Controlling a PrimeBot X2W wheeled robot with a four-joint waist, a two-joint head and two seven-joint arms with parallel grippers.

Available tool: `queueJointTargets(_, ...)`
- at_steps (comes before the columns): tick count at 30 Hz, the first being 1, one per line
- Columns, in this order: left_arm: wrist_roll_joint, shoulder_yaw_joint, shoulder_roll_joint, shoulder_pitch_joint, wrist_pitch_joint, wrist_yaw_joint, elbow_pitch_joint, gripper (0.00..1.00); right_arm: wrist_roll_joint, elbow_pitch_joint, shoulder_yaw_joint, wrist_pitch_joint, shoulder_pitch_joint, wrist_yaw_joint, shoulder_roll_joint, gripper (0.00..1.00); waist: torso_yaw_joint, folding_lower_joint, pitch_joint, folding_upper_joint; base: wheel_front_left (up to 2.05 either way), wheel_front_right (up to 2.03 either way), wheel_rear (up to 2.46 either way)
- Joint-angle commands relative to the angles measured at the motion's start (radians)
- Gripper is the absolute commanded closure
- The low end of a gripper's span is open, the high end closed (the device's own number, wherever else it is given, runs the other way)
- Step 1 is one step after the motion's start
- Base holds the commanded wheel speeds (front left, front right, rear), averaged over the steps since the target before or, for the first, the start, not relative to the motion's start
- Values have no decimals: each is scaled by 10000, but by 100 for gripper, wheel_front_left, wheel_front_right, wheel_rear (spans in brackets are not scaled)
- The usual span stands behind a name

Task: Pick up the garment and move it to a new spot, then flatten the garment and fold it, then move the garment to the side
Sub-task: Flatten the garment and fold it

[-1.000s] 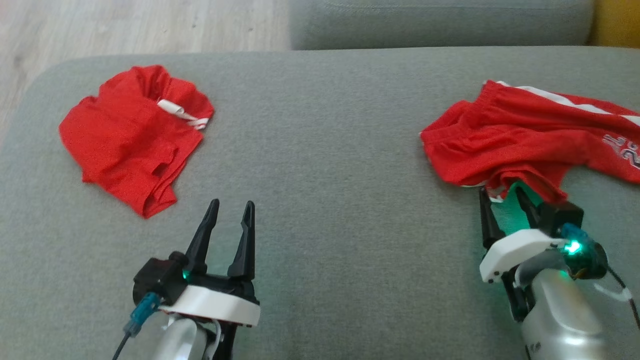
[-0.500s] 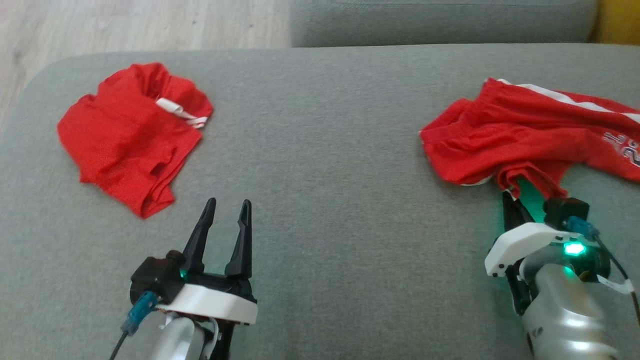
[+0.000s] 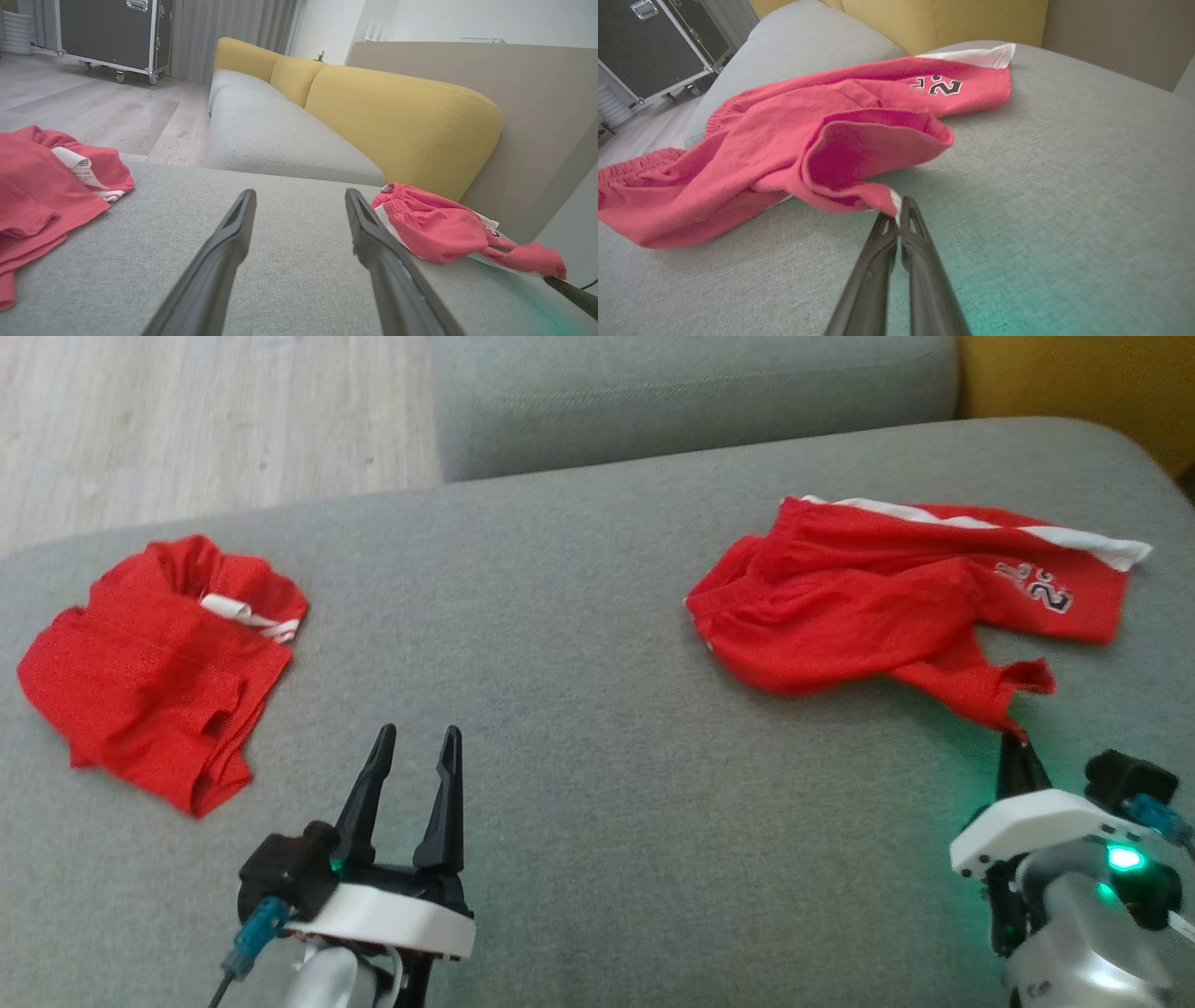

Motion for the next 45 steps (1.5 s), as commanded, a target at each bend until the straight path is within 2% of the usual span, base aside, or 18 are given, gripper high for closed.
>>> queueJointTargets(1,22,361,31,-187,-95,15,-344,0,-75,-408,128,16,-185,39,-15,100,-142,1,-152,0,0,0,0)
queueJointTargets(8,24,355,0,-28,-95,15,-360,0,-481,-973,-992,487,122,39,-14,100,-199,1,-400,0,0,0,0)
queueJointTargets(14,46,402,-11,101,-95,15,-413,0,-1042,-1356,-2354,957,242,39,-14,100,-167,1,-517,0,0,0,0)
queueJointTargets(18,72,455,-16,149,-95,15,-441,0,-1341,-1502,-2780,1122,192,39,-14,98,-178,1,-557,0,0,0,0)
queueJointTargets(19,75,457,-17,157,-95,15,-451,0,-1441,-1570,-2900,1099,177,39,-14,62,-184,1,-560,0,0,0,0)
queueJointTargets(20,76,453,-19,162,-95,15,-458,0,-1554,-1642,-3013,1055,157,39,-14,7,-188,1,-562,0,0,0,0)
queueJointTargets(21,75,447,-21,165,-95,15,-465,0,-1700,-1740,-3123,971,133,39,-14,0,-192,1,-561,0,0,0,0)
queueJointTargets(24,60,429,-27,154,-95,15,-484,0,-2116,-2056,-3071,565,15,39,-14,0,-191,1,-537,0,0,0,0)
queueJointTargets(27,58,414,-31,125,-95,15,-493,0,-1994,-2332,-2419,142,-128,39,-14,0,-173,1,-502,0,0,0,0)
queueJointTargets(32,72,375,-36,40,-95,15,-490,0,-1118,-3348,-619,-138,67,39,-14,0,-70,1,-431,0,0,0,0)
queueJointTargets(33,72,375,-36,40,-95,15,-490,0,-1118,-3348,-619,-138,67,39,-14,0,-70,1,-431,0,0,0,0)
queueJointTargets(40,64,260,-41,-31,-95,15,-466,0,400,-5517,2346,-155,1559,39,-14,0,250,1,-363,0,0,0,0)
queueJointTargets(45,68,196,-34,-65,-95,15,-429,0,764,-5968,3258,-156,2118,39,-14,0,568,1,-271,0,0,0,0)
